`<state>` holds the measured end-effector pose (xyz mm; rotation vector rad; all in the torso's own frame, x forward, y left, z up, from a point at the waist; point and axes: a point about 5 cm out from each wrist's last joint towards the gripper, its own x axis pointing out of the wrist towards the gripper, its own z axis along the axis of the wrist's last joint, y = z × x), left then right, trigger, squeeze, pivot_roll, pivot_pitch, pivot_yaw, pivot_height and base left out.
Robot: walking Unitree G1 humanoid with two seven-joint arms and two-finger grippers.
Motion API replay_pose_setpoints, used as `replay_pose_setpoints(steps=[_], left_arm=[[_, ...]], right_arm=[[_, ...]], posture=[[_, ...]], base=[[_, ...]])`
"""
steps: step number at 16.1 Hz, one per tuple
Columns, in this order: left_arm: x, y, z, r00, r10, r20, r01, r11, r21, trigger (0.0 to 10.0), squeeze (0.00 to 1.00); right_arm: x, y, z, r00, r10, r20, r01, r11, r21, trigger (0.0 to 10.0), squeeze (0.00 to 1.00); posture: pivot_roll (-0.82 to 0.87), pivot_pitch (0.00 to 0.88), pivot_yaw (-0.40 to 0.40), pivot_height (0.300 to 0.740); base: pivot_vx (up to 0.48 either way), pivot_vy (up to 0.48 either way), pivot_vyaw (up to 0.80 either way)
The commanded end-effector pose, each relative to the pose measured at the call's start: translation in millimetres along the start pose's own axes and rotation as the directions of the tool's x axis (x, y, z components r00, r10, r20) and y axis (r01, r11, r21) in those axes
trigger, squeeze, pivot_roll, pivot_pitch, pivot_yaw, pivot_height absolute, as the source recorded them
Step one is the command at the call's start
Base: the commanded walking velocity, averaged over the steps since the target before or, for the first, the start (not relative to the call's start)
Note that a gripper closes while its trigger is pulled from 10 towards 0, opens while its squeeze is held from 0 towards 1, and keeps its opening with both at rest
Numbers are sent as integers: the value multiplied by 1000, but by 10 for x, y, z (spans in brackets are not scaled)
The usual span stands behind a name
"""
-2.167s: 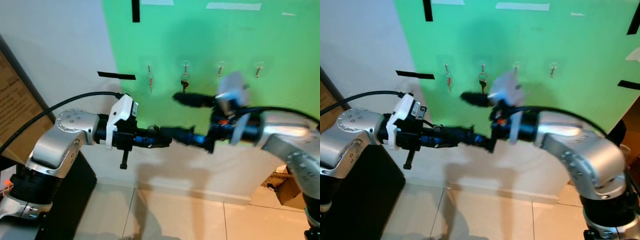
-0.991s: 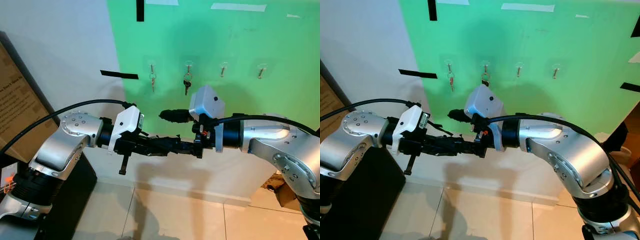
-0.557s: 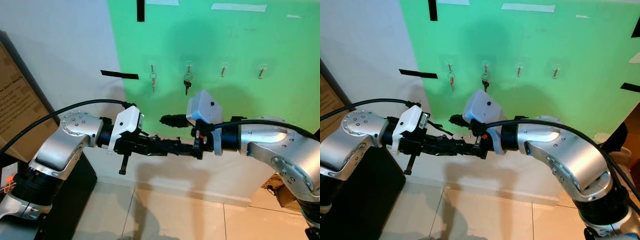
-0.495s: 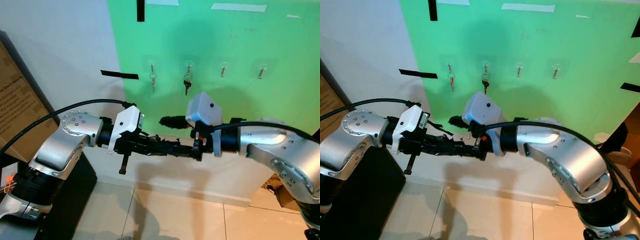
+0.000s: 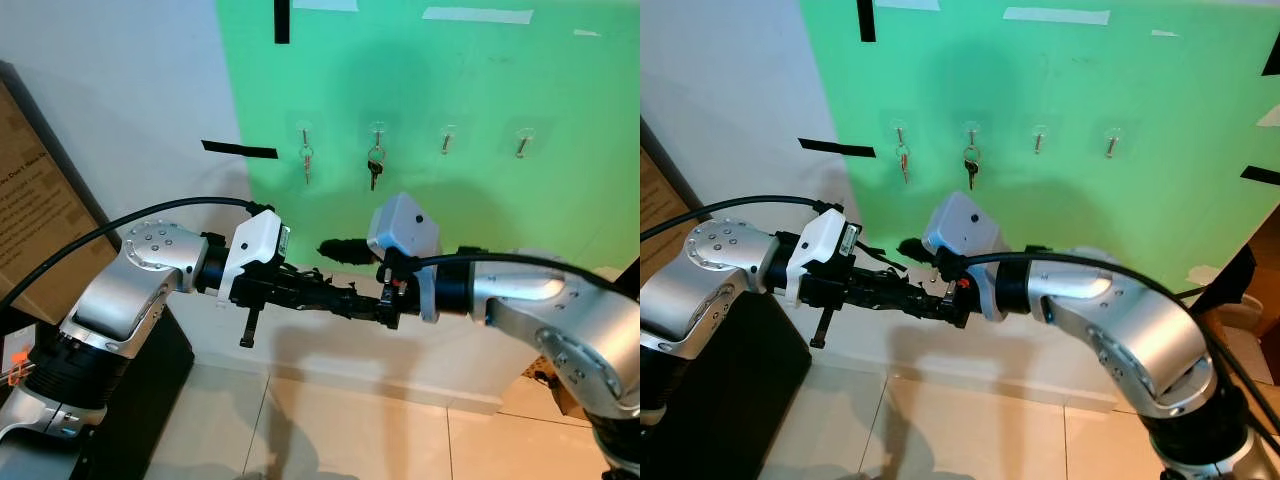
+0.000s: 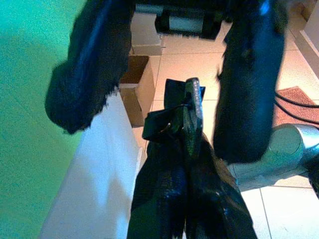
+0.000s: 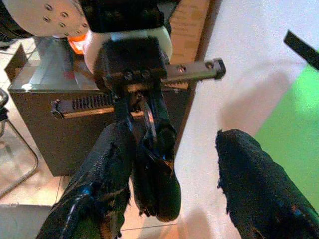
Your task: Hang keys on a hook
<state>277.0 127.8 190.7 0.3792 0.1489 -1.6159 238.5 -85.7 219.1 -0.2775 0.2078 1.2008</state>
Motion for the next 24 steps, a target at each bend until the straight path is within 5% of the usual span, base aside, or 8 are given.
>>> replay_pose_setpoints(steps=[1, 2, 3, 5, 7, 24], left_arm=[[-27, 46, 61, 1000, 15, -1, -15, 1000, 22, 10000, 0], [-28, 47, 61, 1000, 16, 1, -16, 1000, 21, 10000, 0], [-29, 47, 62, 1000, 16, 1, -16, 1000, 21, 10000, 0], [-29, 45, 59, 1000, 15, -1, -15, 1000, 21, 10000, 0], [-32, 46, 55, 1000, 15, -3, -15, 1000, 21, 10000, 0], [-58, 74, 20, 999, 15, -31, -14, 999, 33, 10000, 0]], right_arm=[[4, 17, 10, 1000, -8, -6, 8, 1000, -8, 10000, 0], [7, 14, 4, 1000, -16, -4, 16, 1000, 1, 10000, 0], [7, 13, 5, 1000, -18, -3, 18, 1000, 3, 8902, 0], [4, 13, 15, 1000, -16, 7, 16, 1000, 8, 2510, 0], [0, 14, 31, 1000, -10, 16, 10, 1000, 10, 0, 0], [-7, 69, 79, 998, 51, 43, -49, 998, -29, 0, 0]], posture=[[-142, 0, 41, 740], [-143, 0, 41, 740], [-143, 0, 42, 740], [-143, 0, 41, 740], [-143, 0, 40, 740], [-140, 0, 43, 740]], base=[[0, 0, 0], [0, 0, 0], [0, 0, 0], [0, 0, 0], [0, 0, 0], [0, 0, 0]])
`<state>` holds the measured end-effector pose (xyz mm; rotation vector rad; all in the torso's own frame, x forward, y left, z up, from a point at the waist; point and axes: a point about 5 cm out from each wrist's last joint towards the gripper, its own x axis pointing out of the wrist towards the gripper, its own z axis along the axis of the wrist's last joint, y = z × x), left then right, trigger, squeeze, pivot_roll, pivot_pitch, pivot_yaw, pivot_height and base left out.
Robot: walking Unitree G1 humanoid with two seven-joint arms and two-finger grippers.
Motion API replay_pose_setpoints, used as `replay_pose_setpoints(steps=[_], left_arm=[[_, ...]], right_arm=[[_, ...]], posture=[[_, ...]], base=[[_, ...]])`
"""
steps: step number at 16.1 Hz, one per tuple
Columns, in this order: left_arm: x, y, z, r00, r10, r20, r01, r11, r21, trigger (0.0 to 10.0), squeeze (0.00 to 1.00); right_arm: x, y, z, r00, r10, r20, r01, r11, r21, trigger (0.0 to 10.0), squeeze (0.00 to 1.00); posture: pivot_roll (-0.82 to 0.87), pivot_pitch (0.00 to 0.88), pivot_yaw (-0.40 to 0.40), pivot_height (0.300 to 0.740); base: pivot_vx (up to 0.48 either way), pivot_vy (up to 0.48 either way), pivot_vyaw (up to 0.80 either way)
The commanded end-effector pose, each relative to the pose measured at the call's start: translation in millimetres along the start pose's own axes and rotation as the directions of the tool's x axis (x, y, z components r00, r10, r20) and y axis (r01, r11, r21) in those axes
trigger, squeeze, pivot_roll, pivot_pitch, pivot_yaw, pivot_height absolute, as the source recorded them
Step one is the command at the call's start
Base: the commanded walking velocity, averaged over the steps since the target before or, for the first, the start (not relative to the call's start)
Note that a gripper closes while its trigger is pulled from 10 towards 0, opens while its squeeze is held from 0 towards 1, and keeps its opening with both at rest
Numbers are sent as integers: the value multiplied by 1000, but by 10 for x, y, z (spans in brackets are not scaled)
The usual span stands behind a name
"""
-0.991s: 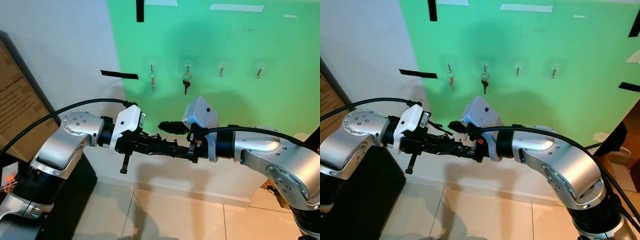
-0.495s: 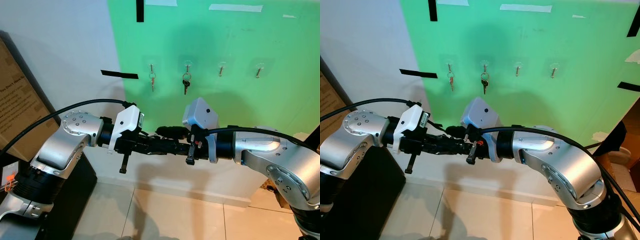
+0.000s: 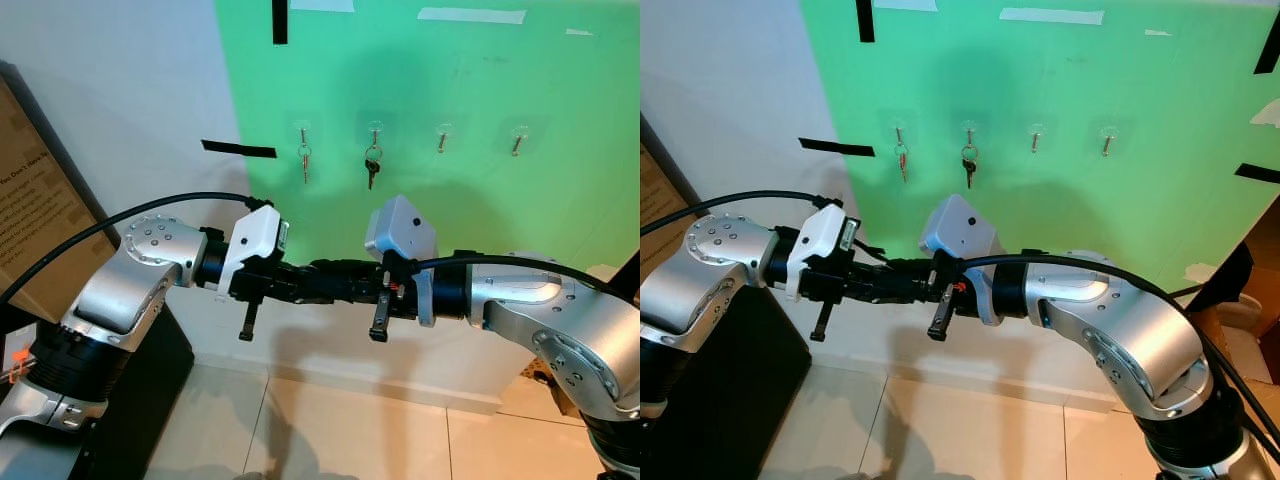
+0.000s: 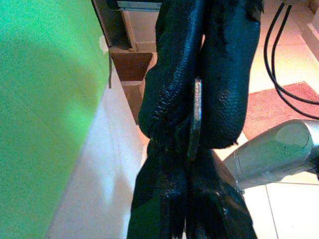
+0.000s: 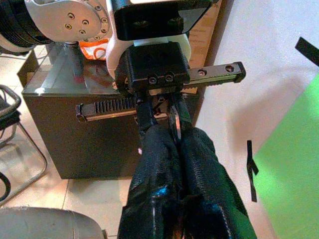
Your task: Hang keys on a hook
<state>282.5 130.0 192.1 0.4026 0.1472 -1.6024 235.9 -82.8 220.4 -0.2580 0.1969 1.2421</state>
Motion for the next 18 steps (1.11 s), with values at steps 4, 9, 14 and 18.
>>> replay_pose_setpoints(steps=[4, 9, 14, 18], left_arm=[[-34, 27, 22, 1000, 8, -16, -8, 1000, 22, 10000, 0], [-34, 25, 13, 1000, 14, -18, -14, 1000, 18, 10000, 0], [-30, 25, -2, 999, 31, -21, -31, 999, 14, 10000, 0], [-12, 76, 1, 996, 84, -29, -84, 996, 0, 10000, 1000]], right_arm=[[-40, 16, 53, 1000, 8, 14, -7, 999, -50, 0, 0], [-159, -169, 62, 997, -73, -26, 69, 989, -132, 0, 0], [-164, -167, 131, 998, -49, 25, 52, 989, -139, 0, 0], [-104, -98, 117, 999, -18, 49, 23, 993, -114, 0, 0]], posture=[[-140, 0, 42, 740], [-141, 0, 42, 740], [-139, 0, 36, 740], [-140, 0, 37, 740]], base=[[0, 0, 0], [0, 0, 0], [0, 0, 0], [0, 0, 0]])
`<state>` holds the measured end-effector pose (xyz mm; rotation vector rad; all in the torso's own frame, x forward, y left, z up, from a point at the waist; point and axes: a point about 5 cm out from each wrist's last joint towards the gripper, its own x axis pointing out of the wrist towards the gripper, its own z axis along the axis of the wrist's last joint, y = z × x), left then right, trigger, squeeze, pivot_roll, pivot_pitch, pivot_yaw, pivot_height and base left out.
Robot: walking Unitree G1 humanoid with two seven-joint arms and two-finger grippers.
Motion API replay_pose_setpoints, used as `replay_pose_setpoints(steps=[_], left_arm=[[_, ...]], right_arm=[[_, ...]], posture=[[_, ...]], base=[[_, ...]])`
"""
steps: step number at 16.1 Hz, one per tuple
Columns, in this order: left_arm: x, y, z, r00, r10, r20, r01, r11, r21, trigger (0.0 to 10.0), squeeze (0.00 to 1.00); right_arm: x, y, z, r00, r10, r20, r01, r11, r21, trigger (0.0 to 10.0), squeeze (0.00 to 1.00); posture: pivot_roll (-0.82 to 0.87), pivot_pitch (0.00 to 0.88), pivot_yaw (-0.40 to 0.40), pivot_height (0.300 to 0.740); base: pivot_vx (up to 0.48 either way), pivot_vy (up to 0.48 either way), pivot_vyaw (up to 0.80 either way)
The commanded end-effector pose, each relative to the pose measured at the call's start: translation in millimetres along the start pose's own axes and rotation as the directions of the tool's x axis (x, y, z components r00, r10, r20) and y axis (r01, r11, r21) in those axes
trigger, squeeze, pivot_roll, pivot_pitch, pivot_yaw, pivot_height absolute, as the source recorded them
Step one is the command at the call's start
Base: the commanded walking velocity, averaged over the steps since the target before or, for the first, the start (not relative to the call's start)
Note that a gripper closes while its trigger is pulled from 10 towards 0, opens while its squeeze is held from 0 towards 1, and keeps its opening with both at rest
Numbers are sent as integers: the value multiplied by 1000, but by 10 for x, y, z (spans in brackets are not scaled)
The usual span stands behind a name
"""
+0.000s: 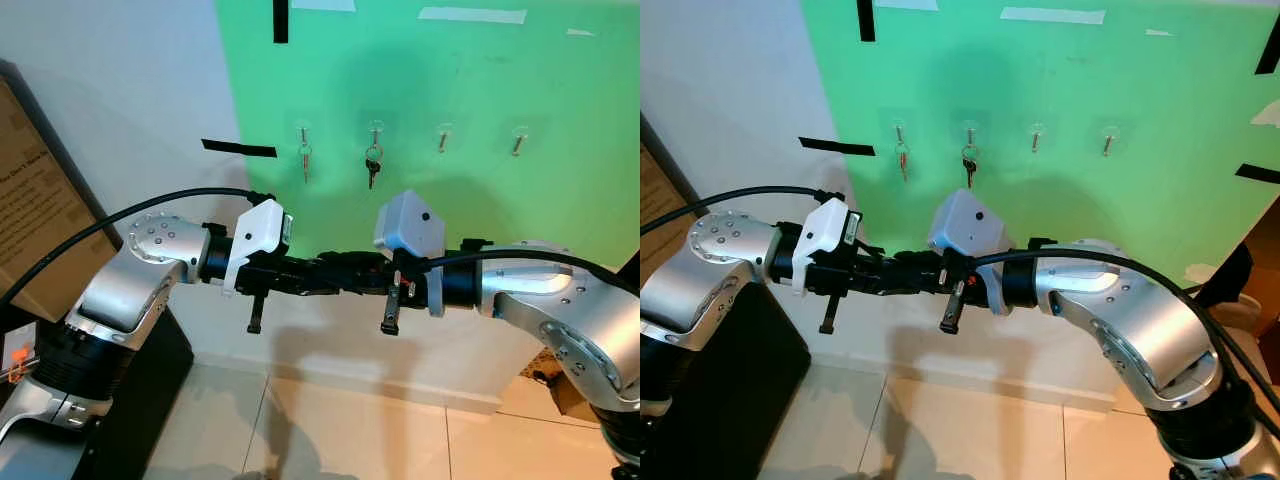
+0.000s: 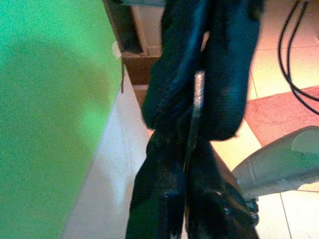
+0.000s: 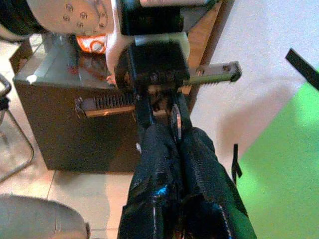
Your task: Hang keys on a hook
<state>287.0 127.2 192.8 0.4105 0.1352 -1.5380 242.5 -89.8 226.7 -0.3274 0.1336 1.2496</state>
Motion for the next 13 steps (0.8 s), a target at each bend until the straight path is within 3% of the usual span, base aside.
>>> replay_pose_setpoints(steps=[1, 5, 9, 13], left_arm=[[-27, 24, 3, 1000, 20, -12, -20, 1000, -12, 10000, 1000], [-84, -10, 11, 998, 64, 10, -64, 998, 23, 10000, 1000], [-230, -56, -49, 985, 159, 64, -157, 987, -36, 10000, 1000], [-482, -105, -152, 901, 400, 172, -370, 911, -180, 10000, 1000]], right_arm=[[-38, -13, 72, 999, -18, 40, 19, 1000, -23, 0, 0], [-65, -50, 56, 997, -56, 51, 56, 998, 0, 0, 0], [-103, -89, 45, 993, -96, 64, 95, 995, 22, 0, 0], [-156, -110, 60, 981, -150, 122, 140, 986, 89, 0, 0]], posture=[[-140, 0, 37, 740], [-138, 0, 36, 740], [-144, 0, 40, 740], [-141, 0, 38, 740]], base=[[0, 0, 0], [0, 0, 0], [0, 0, 0], [0, 0, 0]])
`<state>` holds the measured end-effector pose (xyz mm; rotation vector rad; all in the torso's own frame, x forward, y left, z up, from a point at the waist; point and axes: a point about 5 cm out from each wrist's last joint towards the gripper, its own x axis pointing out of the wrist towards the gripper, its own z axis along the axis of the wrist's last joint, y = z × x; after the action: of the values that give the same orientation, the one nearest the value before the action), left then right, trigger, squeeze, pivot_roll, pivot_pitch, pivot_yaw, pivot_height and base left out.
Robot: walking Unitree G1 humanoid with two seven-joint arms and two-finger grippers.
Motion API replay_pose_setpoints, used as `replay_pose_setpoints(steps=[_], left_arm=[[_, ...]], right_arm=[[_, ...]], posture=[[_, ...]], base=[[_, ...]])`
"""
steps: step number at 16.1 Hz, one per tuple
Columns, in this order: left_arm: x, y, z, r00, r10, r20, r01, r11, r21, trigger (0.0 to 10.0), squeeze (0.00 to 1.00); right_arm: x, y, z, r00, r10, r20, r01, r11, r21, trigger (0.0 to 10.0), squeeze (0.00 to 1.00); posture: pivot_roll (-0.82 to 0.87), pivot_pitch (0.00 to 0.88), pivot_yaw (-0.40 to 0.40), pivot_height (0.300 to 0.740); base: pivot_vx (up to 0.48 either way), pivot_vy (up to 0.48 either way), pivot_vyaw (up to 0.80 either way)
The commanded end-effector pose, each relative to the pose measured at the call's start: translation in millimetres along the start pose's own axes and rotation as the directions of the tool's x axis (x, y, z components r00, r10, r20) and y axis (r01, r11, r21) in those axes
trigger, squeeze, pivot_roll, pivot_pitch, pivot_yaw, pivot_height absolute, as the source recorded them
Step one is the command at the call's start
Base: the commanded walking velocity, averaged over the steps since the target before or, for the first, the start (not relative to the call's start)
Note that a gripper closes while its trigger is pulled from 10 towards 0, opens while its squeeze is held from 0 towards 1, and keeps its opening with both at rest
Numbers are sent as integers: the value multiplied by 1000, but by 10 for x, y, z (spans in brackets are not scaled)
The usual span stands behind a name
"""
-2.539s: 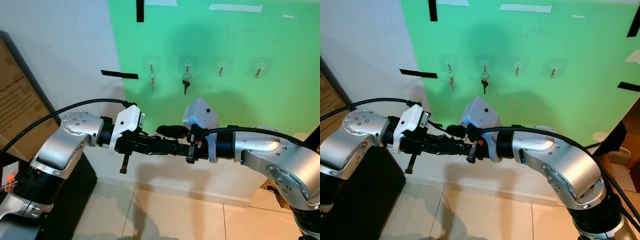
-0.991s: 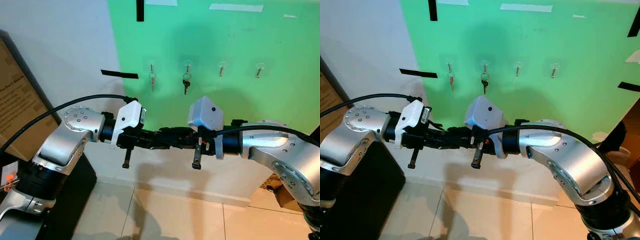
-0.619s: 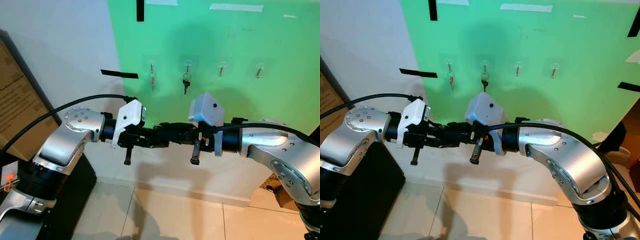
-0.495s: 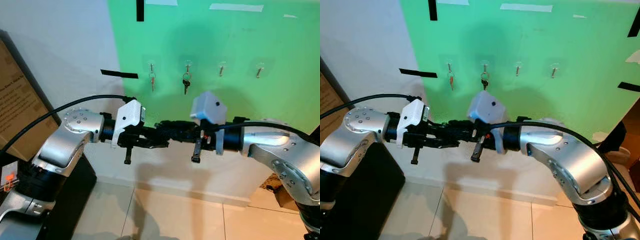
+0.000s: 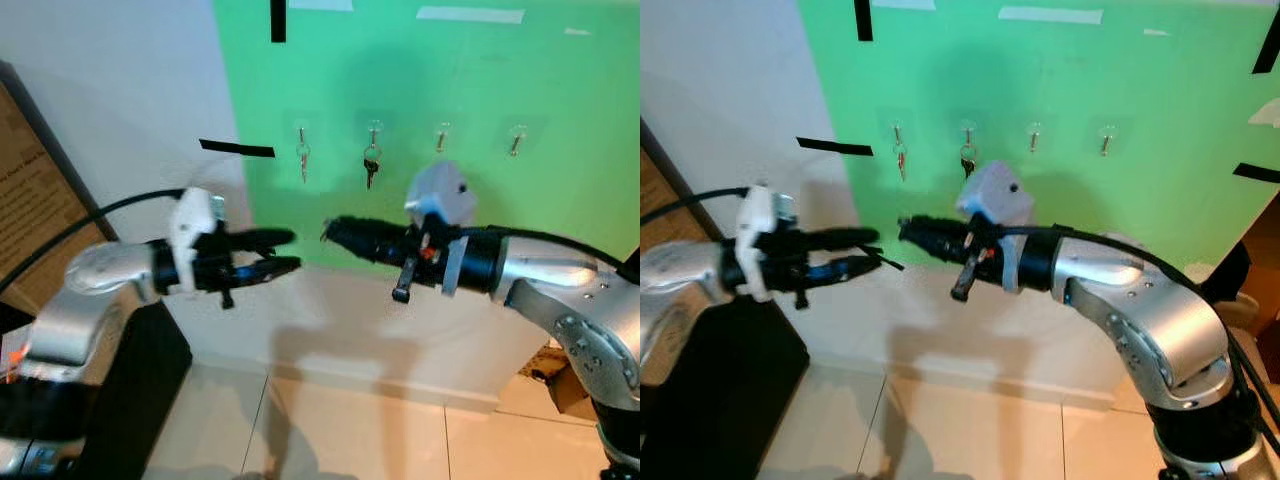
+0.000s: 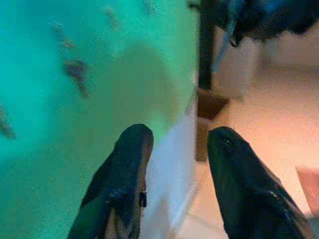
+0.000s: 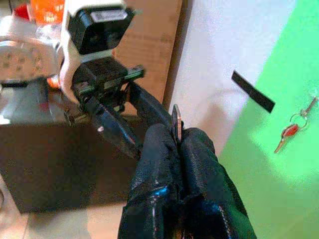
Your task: Hang keys on a hook
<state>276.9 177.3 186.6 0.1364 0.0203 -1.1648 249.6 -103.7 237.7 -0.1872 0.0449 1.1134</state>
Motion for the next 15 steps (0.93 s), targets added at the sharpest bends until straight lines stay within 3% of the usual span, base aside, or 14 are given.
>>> replay_pose_setpoints(steps=[1, 2, 4, 5, 6, 7, 12, 15], left_arm=[[-41, -9, 46, 998, 43, 55, -42, 999, -10, 10000, 1000], [-34, -37, 44, 992, 69, 101, -67, 997, -26, 10000, 1000], [90, -129, 30, 979, 78, 186, -58, 992, -108, 10000, 302], [103, -140, 30, 979, 78, 190, -57, 992, -116, 10000, 302], [190, -186, 19, 976, 61, 210, -17, 979, -203, 10000, 35], [273, -203, 4, 970, 53, 237, 19, 956, -292, 10000, 0], [308, -169, 158, 927, 48, 372, 118, 903, -412, 10000, 0], [289, -221, 209, 919, 4, 395, 167, 902, -397, 10000, 0]], right_arm=[[-19, 23, 13, 1000, -4, 28, 3, 999, 34, 0, 0], [-12, 34, 20, 999, -6, 49, 4, 998, 56, 0, 0], [20, 66, 47, 994, -11, 109, -2, 993, 116, 0, 0], [23, 69, 50, 994, -11, 113, -2, 993, 122, 0, 0], [41, 100, 64, 991, -3, 136, -16, 990, 140, 0, 0], [57, 133, 88, 987, 10, 163, -36, 987, 155, 0, 0], [39, 185, 121, 978, 34, 208, -73, 980, 186, 0, 0], [17, 169, 83, 973, 10, 229, -65, 970, 235, 0, 0]], posture=[[-138, 0, 33, 740], [-134, 0, 31, 740], [-128, 0, 26, 740], [-128, 0, 26, 740], [-130, 0, 30, 740], [-134, 0, 34, 740], [-142, 0, 43, 740], [-148, 0, 51, 740]], base=[[0, 0, 0], [0, 0, 0], [0, 0, 0], [0, 0, 0], [0, 0, 0], [0, 0, 0], [0, 0, 0], [0, 0, 0]])
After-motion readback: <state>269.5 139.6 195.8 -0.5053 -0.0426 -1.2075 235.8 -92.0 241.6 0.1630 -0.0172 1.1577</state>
